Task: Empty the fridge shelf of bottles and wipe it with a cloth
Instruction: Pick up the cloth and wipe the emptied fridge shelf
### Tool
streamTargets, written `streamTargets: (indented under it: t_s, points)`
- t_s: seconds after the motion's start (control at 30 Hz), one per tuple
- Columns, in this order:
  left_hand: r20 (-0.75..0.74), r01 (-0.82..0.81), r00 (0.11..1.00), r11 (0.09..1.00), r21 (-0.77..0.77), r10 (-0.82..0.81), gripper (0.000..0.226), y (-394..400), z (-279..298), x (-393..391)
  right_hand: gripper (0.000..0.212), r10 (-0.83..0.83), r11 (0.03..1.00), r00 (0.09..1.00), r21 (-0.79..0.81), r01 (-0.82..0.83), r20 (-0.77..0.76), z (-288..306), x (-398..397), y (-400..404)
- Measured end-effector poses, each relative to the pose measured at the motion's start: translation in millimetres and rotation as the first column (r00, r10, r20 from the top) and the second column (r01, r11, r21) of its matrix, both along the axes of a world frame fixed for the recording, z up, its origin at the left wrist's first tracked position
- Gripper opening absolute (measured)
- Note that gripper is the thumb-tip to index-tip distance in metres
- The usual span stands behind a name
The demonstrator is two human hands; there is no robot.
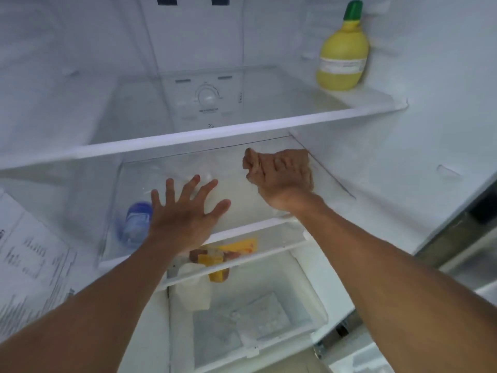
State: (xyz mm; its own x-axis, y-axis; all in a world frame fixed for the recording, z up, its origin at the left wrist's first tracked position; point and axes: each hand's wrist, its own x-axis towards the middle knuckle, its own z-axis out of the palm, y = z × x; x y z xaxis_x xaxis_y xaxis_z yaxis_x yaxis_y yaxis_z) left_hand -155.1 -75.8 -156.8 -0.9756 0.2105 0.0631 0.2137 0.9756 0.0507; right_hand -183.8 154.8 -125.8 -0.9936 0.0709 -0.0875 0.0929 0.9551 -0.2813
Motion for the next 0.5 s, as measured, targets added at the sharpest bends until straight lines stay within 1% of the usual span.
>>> streamTargets:
  t_s: [0.03, 0.07, 0.13, 0.17, 0.23, 0.27, 0.33, 0.4, 0.43, 0.47, 0.5]
  points:
    - [0.004, 0.003, 1.0, 1.0, 0.004, -0.003, 0.088, -0.7, -0.4, 0.0, 0.069, 0.061, 0.997, 0.998, 0.053, -0.06, -0.015, -4.1, 18.9, 1.9]
    - [0.001, 0.011, 1.0, 1.0, 0.011, -0.011, 0.087, -0.9, -0.7, 0.1, 0.071, 0.093, 0.993, 0.995, 0.07, -0.09, -0.043, -7.9, 41.1, 9.1]
    - [0.002, 0.019, 1.0, 0.999, 0.025, -0.019, 0.082, -0.8, -0.1, -0.5, 0.073, 0.042, 0.998, 0.995, 0.045, -0.038, -0.088, -11.3, 57.5, 28.7]
    - [0.002, 0.019, 1.0, 0.999, 0.028, -0.019, 0.08, -1.2, 0.1, -0.3, 0.077, -0.002, 0.998, 0.994, 0.059, 0.008, -0.106, -9.0, 44.8, 37.4]
    - [0.004, 0.019, 1.0, 1.0, 0.021, -0.019, 0.078, -1.0, 0.1, 0.5, 0.08, -0.047, 0.987, 0.992, 0.146, 0.065, -0.12, -5.2, -0.2, 36.9]
    - [0.002, 0.021, 1.0, 1.0, 0.018, -0.021, 0.078, -0.9, 0.6, 0.7, 0.079, -0.061, 0.991, 0.994, 0.116, 0.071, -0.09, -4.1, -19.1, 28.6]
    - [0.001, 0.017, 1.0, 1.0, 0.024, -0.017, 0.075, 0.3, 1.7, -0.4, 0.073, -0.047, 0.998, 0.998, 0.042, 0.049, -0.033, -2.4, -29.9, 2.4]
    - [0.019, 0.0, 1.0, 1.0, 0.02, -0.001, 0.072, 0.5, 2.6, 0.4, 0.065, 0.045, 0.998, 0.999, 0.034, -0.044, -0.029, -5.8, -0.3, -9.5]
    - [0.02, 0.001, 1.0, 1.0, 0.018, -0.001, 0.072, 0.9, 3.2, 1.4, 0.066, 0.076, 0.996, 0.996, 0.051, -0.074, -0.036, -7.7, 21.7, -6.5]
    - [0.017, 0.007, 1.0, 1.0, 0.018, -0.007, 0.072, 0.9, 3.8, 2.4, 0.072, 0.069, 0.996, 0.995, 0.055, -0.065, -0.066, -7.1, 43.2, -0.8]
    - [0.01, 0.013, 1.0, 1.0, 0.02, -0.013, 0.072, 0.5, 4.6, 3.3, 0.081, 0.024, 0.999, 0.996, 0.049, -0.019, -0.084, -7.1, 50.2, 8.5]
